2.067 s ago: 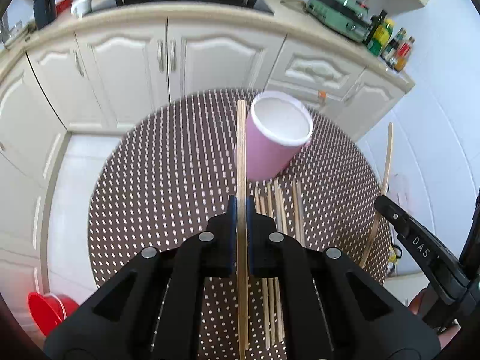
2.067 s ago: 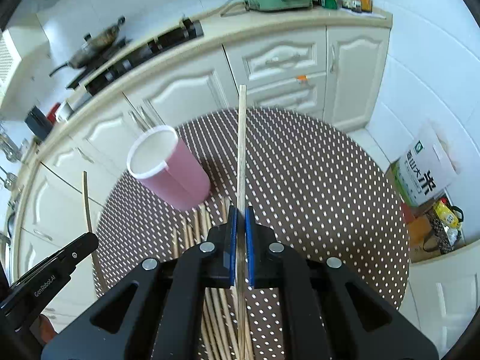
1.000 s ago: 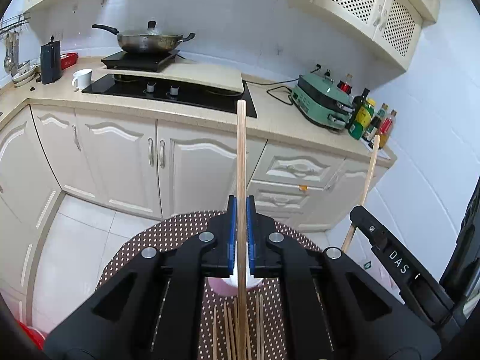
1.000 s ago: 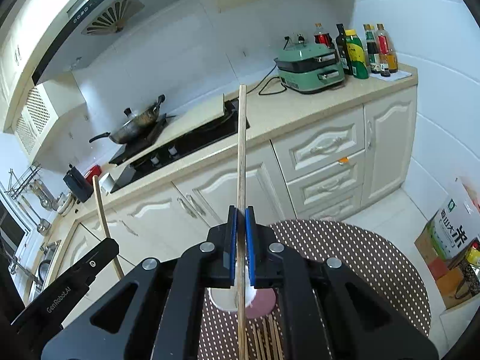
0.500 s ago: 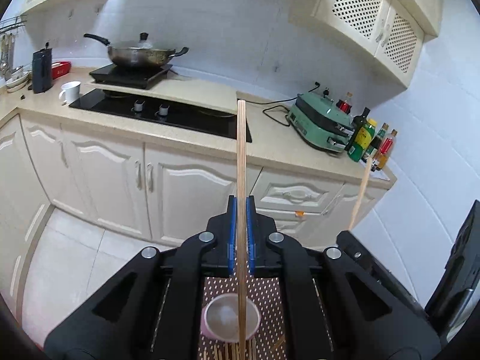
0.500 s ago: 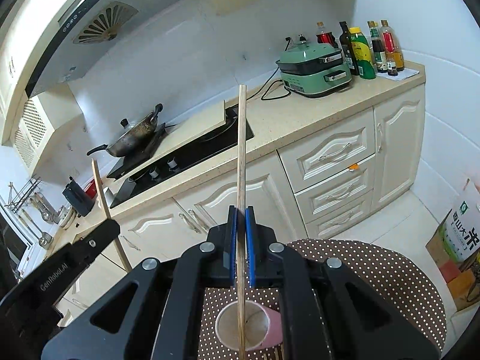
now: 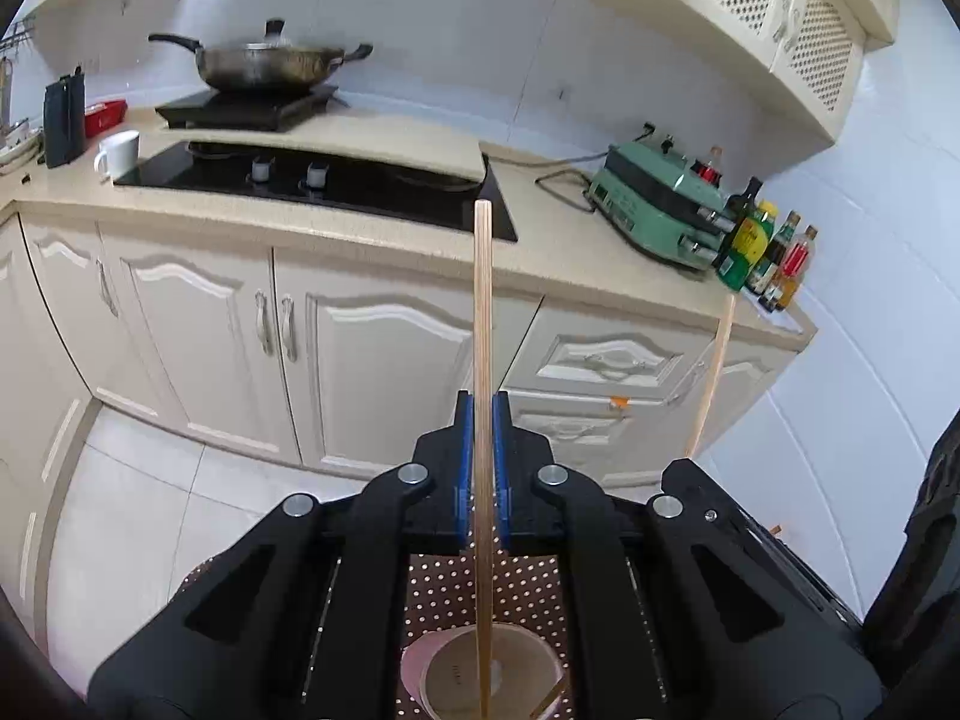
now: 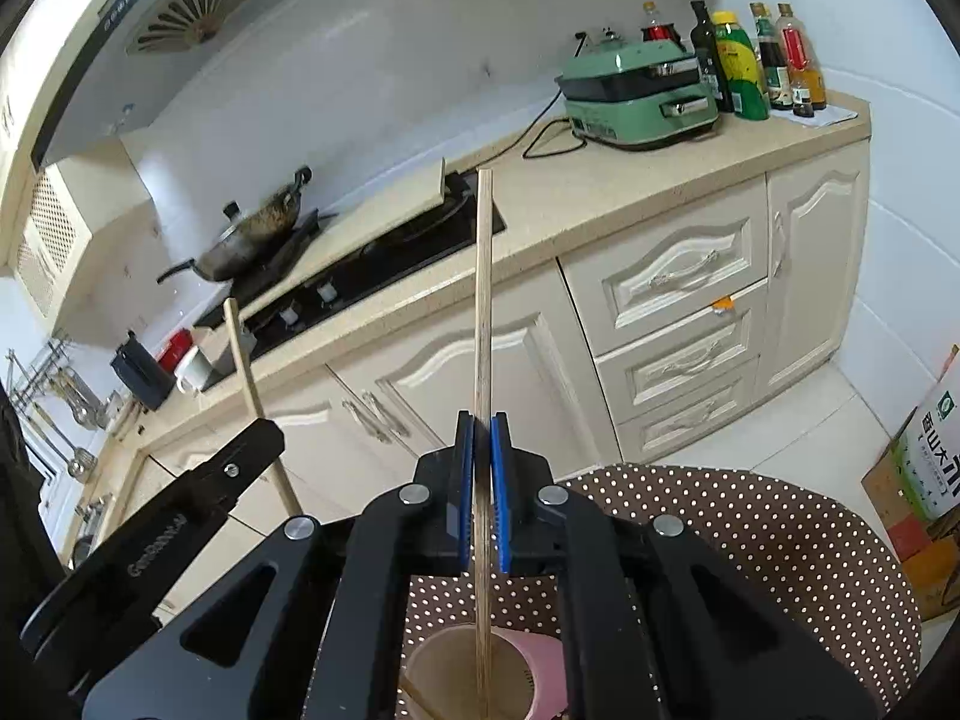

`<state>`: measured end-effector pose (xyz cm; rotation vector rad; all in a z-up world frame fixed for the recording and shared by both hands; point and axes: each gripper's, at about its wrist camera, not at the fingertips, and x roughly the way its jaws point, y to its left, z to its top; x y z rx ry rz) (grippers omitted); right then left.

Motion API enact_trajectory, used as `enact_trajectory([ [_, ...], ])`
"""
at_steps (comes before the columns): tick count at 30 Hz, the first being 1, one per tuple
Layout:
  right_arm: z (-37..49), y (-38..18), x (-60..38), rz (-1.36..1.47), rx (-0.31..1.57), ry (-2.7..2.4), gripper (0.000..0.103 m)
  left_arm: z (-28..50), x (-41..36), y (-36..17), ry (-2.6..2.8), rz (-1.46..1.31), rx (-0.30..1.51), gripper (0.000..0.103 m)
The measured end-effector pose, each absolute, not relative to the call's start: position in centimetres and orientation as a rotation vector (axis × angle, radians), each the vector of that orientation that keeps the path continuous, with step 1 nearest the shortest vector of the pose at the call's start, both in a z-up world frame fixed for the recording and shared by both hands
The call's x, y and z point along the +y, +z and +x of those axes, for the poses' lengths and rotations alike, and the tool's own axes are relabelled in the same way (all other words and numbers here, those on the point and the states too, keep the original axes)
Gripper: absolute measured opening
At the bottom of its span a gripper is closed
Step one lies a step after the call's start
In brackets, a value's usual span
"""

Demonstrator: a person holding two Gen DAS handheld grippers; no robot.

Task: Organize utensils
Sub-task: 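Lower the left gripper's chopstick into the pink cup and open while the right gripper does likewise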

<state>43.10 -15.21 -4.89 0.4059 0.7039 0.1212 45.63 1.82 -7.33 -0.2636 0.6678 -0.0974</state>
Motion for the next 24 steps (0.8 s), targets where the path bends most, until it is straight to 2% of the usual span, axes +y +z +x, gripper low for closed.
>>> enact_trajectory([
  [10, 42.6, -8.3, -14.7, 0.388, 0.78, 0.125, 0.005, 45.3, 1.3, -11.6, -0.09, -0.226, 0.742, 0.007],
  [24, 41.0, -9.6, -14.7, 0.386, 0.829, 0.153, 0.008, 42.6, 1.6, -13.0, -0.094, -0.23, 0.789, 0.008],
])
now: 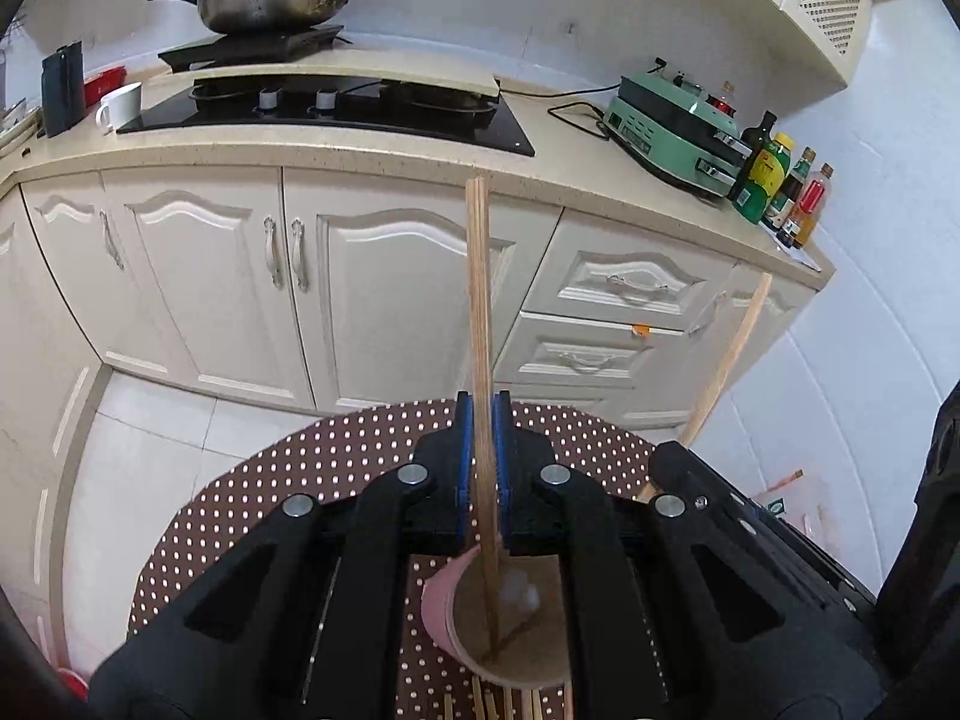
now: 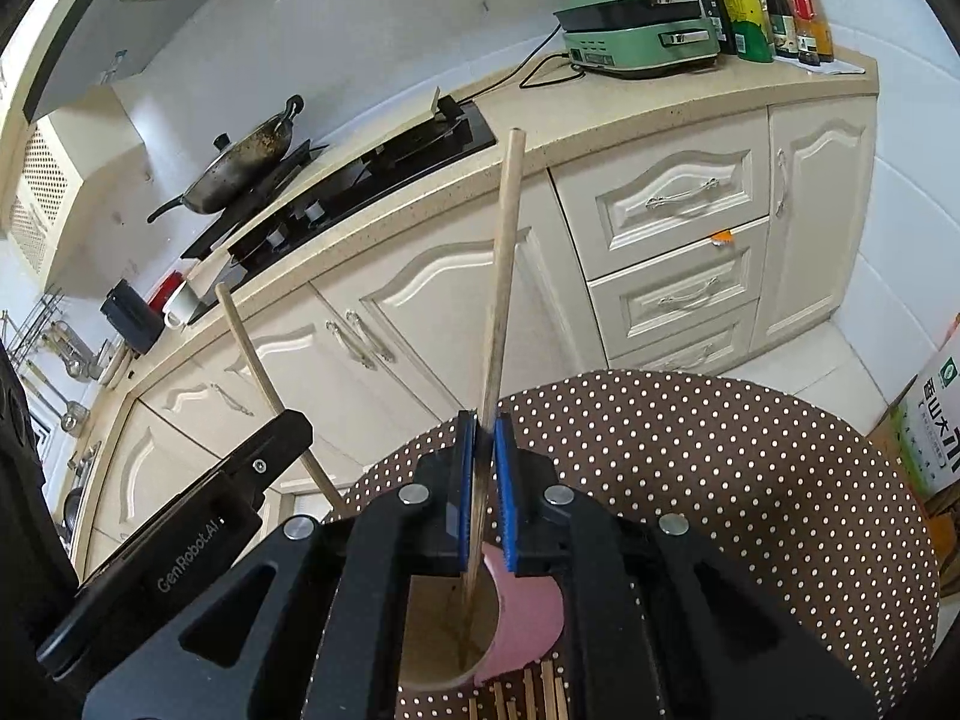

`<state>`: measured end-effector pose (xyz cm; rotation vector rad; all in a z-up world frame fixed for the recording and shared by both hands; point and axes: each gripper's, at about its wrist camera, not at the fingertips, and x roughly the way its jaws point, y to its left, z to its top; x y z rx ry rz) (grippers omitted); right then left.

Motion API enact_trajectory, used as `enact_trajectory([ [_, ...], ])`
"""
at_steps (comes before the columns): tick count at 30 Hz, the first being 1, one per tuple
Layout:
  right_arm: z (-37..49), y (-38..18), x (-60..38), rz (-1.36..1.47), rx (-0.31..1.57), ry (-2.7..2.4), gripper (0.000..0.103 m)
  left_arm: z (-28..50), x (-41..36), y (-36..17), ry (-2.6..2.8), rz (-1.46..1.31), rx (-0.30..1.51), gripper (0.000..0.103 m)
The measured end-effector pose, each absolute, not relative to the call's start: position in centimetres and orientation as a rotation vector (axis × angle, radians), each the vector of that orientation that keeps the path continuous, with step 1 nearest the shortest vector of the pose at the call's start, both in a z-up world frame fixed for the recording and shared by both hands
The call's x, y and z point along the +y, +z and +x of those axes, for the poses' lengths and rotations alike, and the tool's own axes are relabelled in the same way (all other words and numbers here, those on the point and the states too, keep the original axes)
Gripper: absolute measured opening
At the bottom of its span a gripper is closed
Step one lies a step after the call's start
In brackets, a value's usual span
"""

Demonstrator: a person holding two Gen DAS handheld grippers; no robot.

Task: Organize utensils
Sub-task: 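Lower the left gripper's chopstick into the pink cup and open while the right gripper does likewise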

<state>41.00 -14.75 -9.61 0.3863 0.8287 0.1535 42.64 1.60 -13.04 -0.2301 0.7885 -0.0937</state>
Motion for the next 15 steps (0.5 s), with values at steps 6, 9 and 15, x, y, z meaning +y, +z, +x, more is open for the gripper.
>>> enact_trajectory([
  [6, 40.5, -9.8, -14.4, 0.363, 0.862, 0.175, 0.008, 41.6, 1.7, -13.6, -0.102, -0.222, 0.798, 0.009],
  [9, 40.2, -9.8, -14.4, 0.354, 0.869, 0.176, 0.009, 41.2, 1.5, -13.8, -0.108, -0.19, 0.811, 0.01],
  [15, 39.8, -10.1, -14.5, 0.336, 0.91, 0.179, 0.019, 40.2, 2.0, -14.1, -0.101, -0.188, 0.841, 0.019],
])
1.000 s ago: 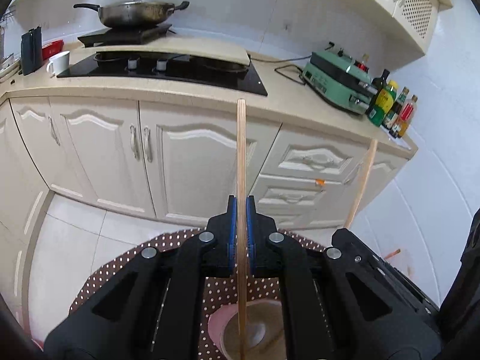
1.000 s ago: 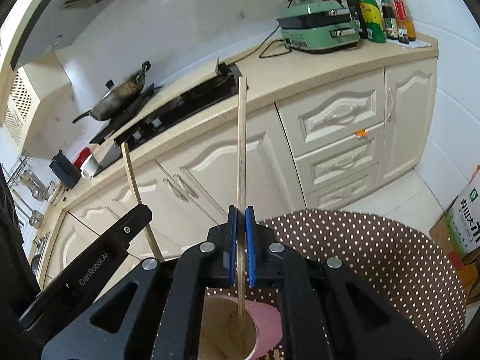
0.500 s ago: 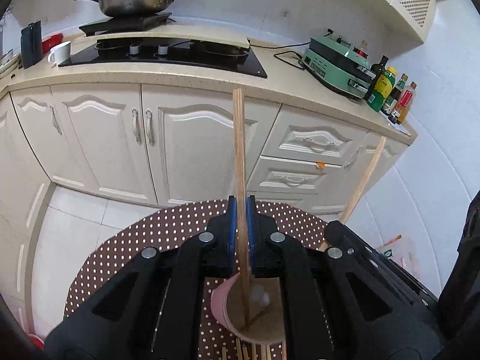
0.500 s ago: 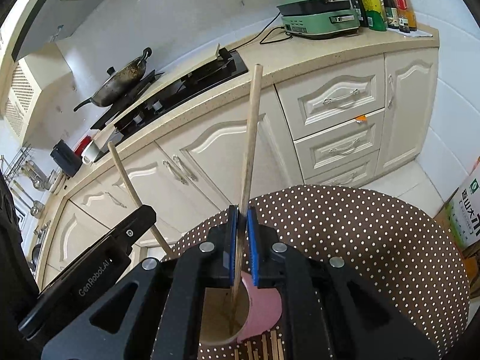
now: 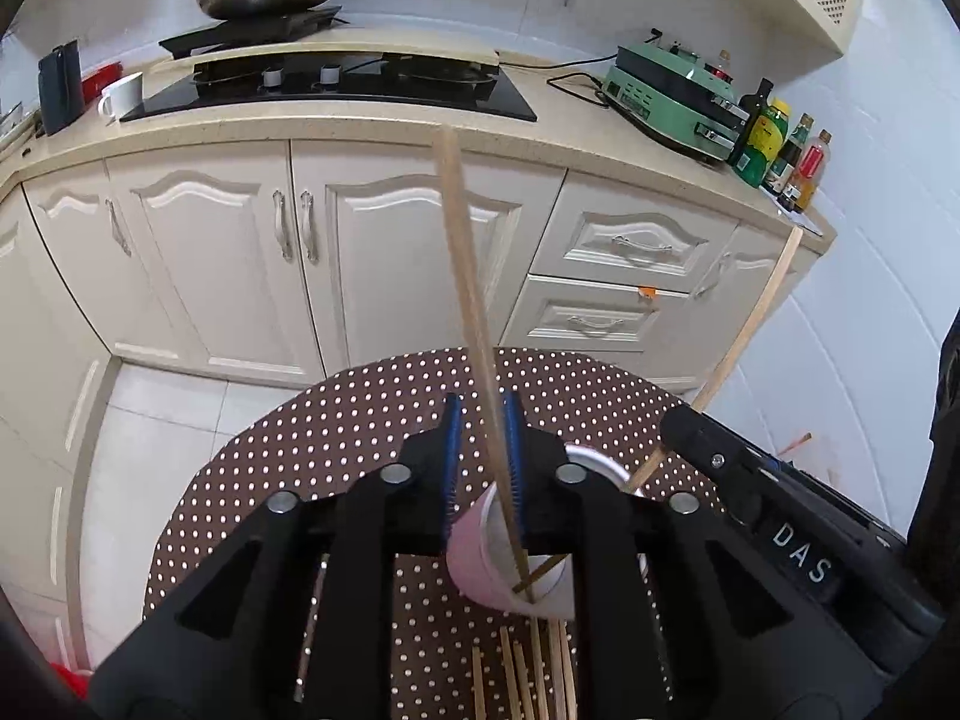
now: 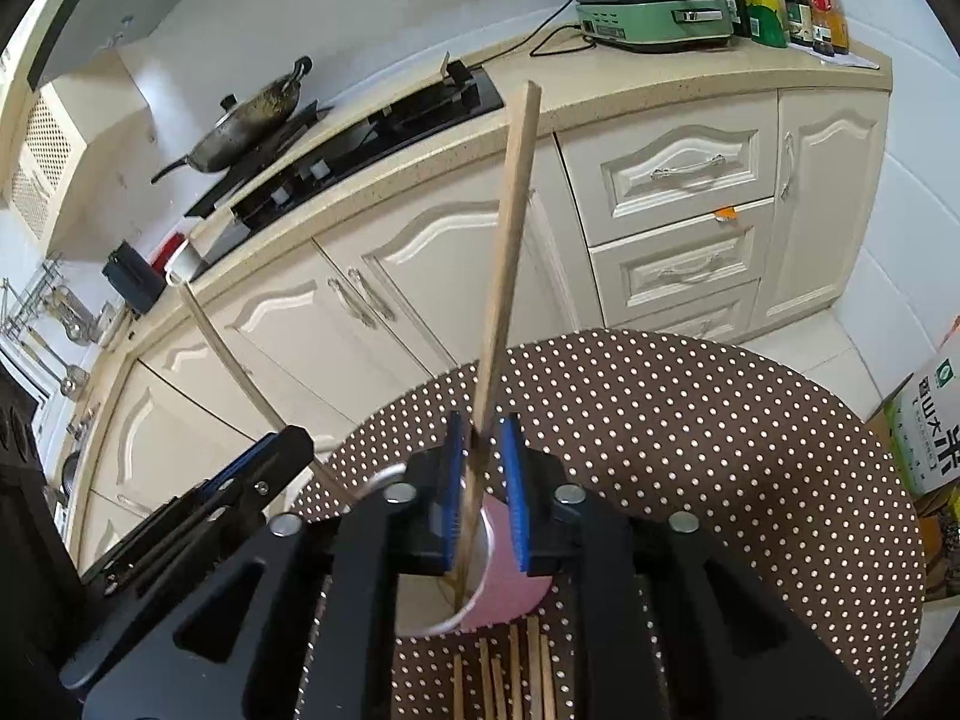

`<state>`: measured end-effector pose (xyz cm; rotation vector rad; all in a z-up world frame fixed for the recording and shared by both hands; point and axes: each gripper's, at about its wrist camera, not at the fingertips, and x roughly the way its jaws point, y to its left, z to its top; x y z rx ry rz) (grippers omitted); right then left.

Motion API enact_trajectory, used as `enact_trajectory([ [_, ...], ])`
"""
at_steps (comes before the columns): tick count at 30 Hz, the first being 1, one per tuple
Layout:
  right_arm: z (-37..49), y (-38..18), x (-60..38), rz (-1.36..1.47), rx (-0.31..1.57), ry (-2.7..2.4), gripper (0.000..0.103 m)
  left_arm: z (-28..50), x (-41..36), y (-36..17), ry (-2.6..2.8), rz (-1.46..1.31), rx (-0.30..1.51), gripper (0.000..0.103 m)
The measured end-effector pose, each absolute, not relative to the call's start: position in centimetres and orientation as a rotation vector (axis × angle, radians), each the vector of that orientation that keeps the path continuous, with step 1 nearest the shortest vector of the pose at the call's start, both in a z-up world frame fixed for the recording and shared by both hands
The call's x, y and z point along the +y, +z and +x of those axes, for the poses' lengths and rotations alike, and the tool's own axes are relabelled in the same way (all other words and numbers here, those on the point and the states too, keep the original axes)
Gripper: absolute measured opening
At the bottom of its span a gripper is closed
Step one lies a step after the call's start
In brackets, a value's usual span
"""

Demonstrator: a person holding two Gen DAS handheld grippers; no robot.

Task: Organize utensils
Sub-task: 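Lower the left gripper's chopstick into the pink cup and open while the right gripper does likewise, then withdraw both grippers from the cup back over the remaining chopsticks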

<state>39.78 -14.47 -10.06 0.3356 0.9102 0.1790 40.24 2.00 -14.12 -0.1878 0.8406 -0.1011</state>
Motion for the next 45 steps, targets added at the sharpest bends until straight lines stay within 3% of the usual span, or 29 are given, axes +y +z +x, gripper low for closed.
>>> enact_trajectory([
  [2, 39.4, -10.0, -14.5, 0.322, 0.909, 0.172, 0.033, 39.9, 2.1, -14.2, -0.1, -0.177, 0.846, 0.025],
  [6, 38.8, -9.7, -14.7, 0.308, 0.906, 0.164, 0.043, 39.2, 2.3, -14.1, -0.095, -0.16, 0.843, 0.042],
  [28, 35.8, -7.7, -14.3, 0.239, 0.888, 0.147, 0.061, 35.4, 2.9, -12.4, -0.085, -0.126, 0.832, 0.046],
  [35, 33.9, -7.0, -14.6, 0.237, 0.87, 0.134, 0.07, 33.5, 3.0, -11.5, -0.075, -0.124, 0.812, 0.052],
  [45, 30.3, -5.8, -15.1, 0.223, 0.847, 0.137, 0.074, 29.9, 2.8, -9.8, -0.066, -0.109, 0.77, 0.061],
])
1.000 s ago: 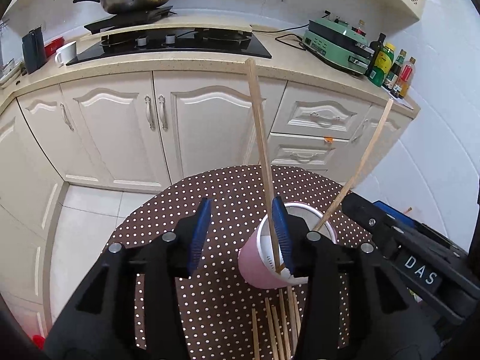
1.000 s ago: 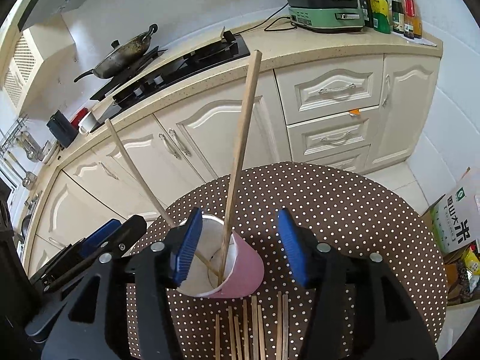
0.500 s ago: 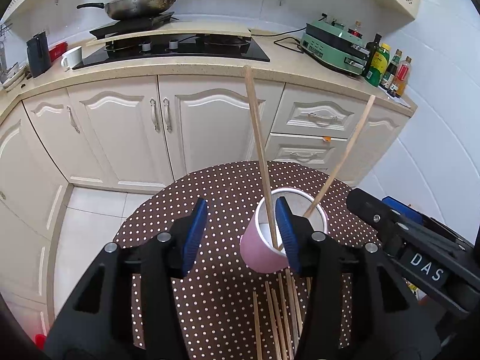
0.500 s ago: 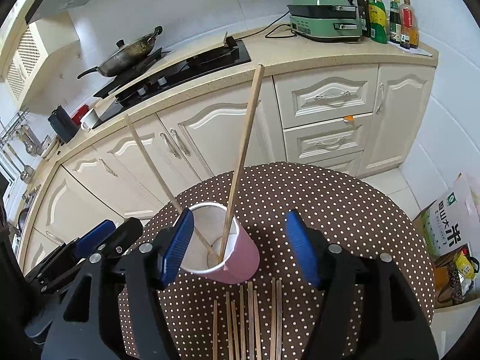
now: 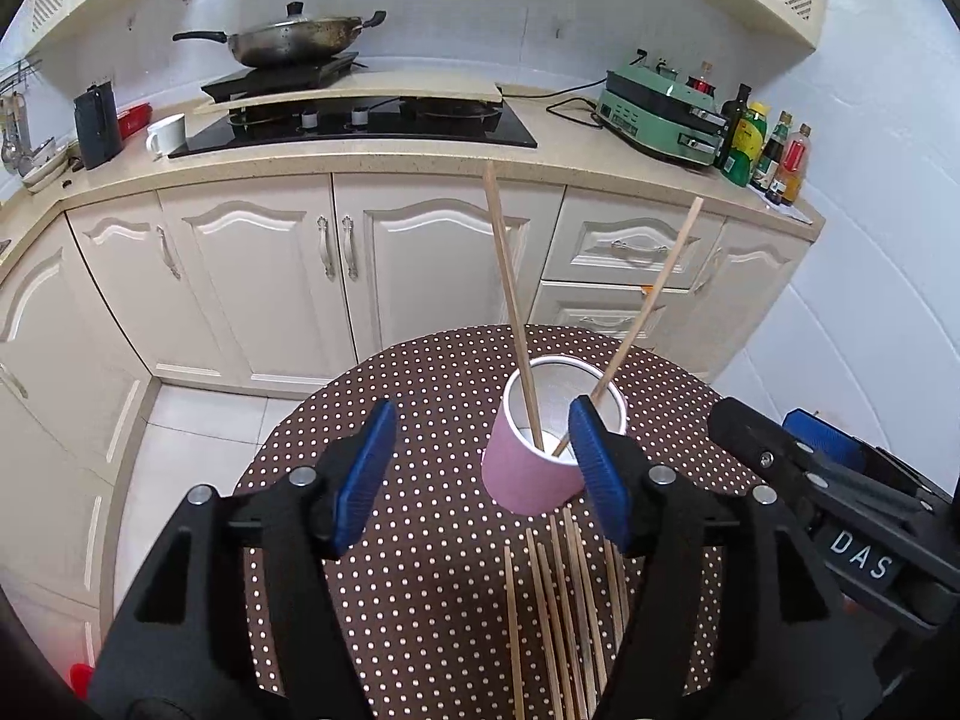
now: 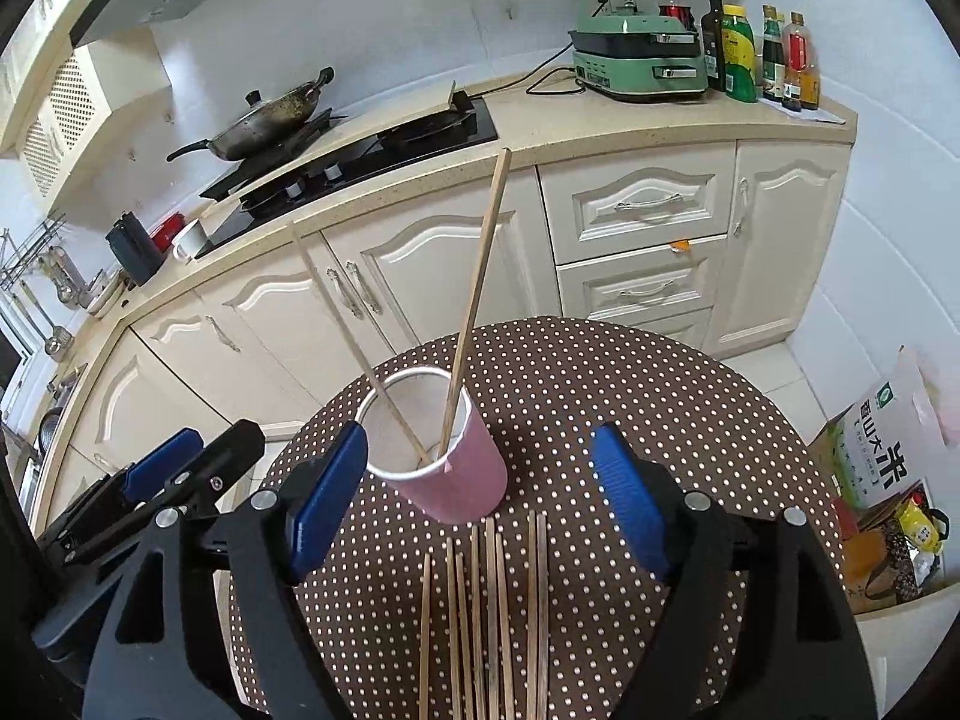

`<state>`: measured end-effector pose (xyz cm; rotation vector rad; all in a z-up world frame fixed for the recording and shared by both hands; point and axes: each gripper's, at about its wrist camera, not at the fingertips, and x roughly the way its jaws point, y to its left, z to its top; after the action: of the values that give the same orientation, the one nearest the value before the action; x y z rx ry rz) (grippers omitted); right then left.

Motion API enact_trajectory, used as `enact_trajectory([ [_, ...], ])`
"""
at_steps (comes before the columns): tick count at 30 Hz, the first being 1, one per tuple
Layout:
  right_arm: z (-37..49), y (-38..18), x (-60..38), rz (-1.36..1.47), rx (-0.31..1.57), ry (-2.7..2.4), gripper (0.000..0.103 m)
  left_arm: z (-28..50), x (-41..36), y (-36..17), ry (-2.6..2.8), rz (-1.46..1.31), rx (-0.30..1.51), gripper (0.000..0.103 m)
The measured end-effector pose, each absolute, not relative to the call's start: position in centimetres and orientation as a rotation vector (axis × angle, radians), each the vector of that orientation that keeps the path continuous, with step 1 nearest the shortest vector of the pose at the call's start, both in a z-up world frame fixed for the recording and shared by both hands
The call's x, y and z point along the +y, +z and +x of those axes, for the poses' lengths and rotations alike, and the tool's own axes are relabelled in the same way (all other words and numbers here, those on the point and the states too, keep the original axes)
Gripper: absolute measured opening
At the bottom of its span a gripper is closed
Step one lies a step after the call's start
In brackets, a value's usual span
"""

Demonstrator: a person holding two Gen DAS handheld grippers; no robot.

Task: Organize utensils
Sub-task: 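Withdraw both grippers from the cup back over the remaining chopsticks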

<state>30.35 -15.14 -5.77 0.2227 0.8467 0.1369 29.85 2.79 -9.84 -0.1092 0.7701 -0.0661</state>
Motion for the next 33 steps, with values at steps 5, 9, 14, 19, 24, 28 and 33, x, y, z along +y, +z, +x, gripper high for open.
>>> enact_trajectory([
  [5, 28.5, -5.4, -15.6, 0.218, 0.831, 0.129, 0.083, 28.0, 2.8, -9.2, -0.061, -0.109, 0.758, 0.064],
  [9, 26.9, -5.1, -15.8, 0.213, 0.828, 0.134, 0.083, 26.1, 2.7, -8.9, -0.057, -0.1, 0.753, 0.065],
  [14, 24.9, -5.3, -15.9, 0.207, 0.84, 0.14, 0.083, 24.0, 2.4, -9.1, -0.055, -0.097, 0.762, 0.066],
  [19, 23.3, -5.8, -15.9, 0.201, 0.863, 0.143, 0.084, 22.2, 2.3, -9.6, -0.049, -0.092, 0.783, 0.067],
  [24, 22.1, -6.6, -15.7, 0.189, 0.898, 0.145, 0.084, 20.7, 2.3, -10.4, -0.04, -0.092, 0.81, 0.067],
  [28, 21.2, -7.7, -15.6, 0.184, 0.925, 0.137, 0.09, 19.8, 2.6, -11.3, -0.034, -0.097, 0.84, 0.068],
  [33, 20.5, -9.1, -15.4, 0.173, 0.963, 0.13, 0.091, 19.1, 2.8, -12.8, -0.028, -0.099, 0.887, 0.069],
])
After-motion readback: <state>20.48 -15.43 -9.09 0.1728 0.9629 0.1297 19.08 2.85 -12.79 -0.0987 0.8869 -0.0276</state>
